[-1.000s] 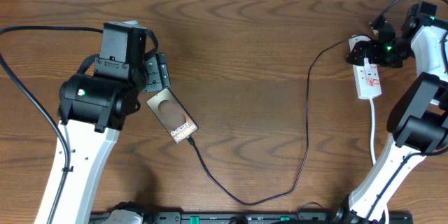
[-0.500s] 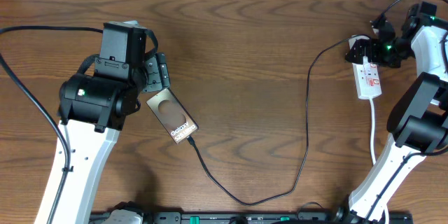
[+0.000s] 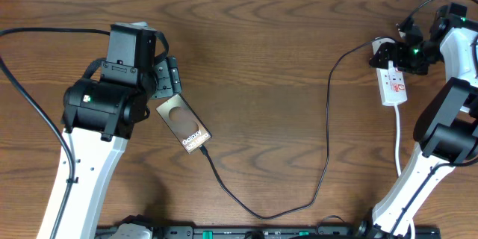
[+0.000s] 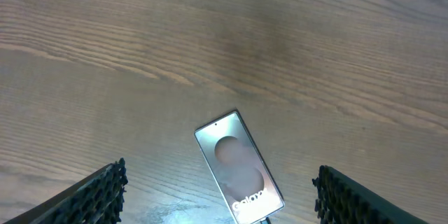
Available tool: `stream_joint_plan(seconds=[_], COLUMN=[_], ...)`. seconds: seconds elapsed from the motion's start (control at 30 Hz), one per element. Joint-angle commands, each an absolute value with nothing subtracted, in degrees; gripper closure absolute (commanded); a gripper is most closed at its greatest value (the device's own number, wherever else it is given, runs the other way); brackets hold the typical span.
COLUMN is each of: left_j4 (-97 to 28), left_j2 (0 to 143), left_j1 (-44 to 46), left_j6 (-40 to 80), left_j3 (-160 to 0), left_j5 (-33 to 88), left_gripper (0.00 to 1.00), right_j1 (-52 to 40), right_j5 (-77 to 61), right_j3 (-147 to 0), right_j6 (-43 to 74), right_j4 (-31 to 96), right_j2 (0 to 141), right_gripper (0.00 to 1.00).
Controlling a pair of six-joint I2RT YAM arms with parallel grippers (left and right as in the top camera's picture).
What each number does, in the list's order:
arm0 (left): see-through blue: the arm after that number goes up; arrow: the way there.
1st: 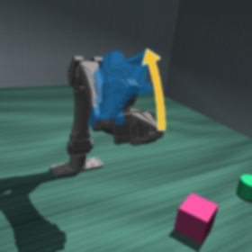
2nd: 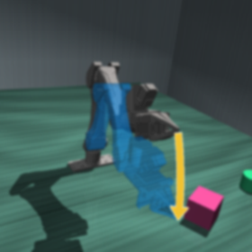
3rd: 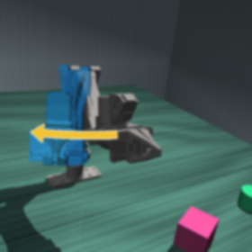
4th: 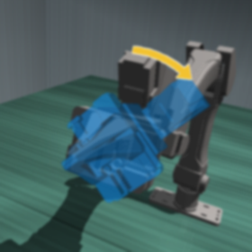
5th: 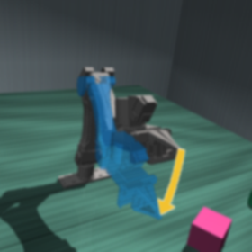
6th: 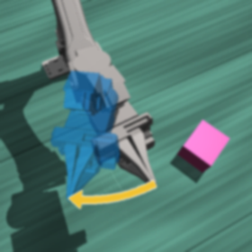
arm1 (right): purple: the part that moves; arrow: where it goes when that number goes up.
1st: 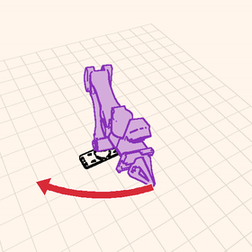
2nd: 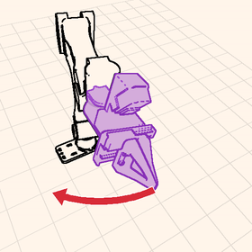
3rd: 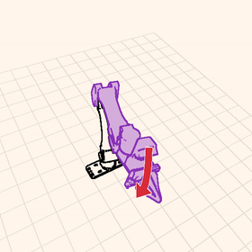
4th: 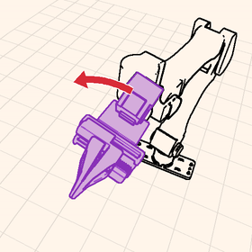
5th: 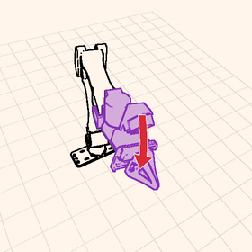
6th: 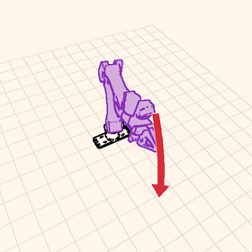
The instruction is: Plug charger to phone and switch on socket
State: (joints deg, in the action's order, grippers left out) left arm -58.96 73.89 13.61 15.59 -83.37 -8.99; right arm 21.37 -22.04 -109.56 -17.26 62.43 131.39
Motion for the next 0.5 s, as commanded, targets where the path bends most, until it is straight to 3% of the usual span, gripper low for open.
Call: stream_joint_plan(seconds=[0.0,0.47], left_j4=[-59.1,-59.1], left_j2=[74.1,74.1], left_j1=[13.7,13.7], left_j6=[15.3,15.3], left_j3=[-84.3,-84.3], left_j5=[-9.9,-9.9], left_gripper=[0.15,0.15], right_j1=[20.6,20.1], right_j5=[-25.3,-28.5], right_j3=[-110.2,-110.2], right_j6=[-16.1,-15.4], right_j4=[63.2,62.6], right_j2=[131.6,131.6], right_gripper=[0.04,0.03])
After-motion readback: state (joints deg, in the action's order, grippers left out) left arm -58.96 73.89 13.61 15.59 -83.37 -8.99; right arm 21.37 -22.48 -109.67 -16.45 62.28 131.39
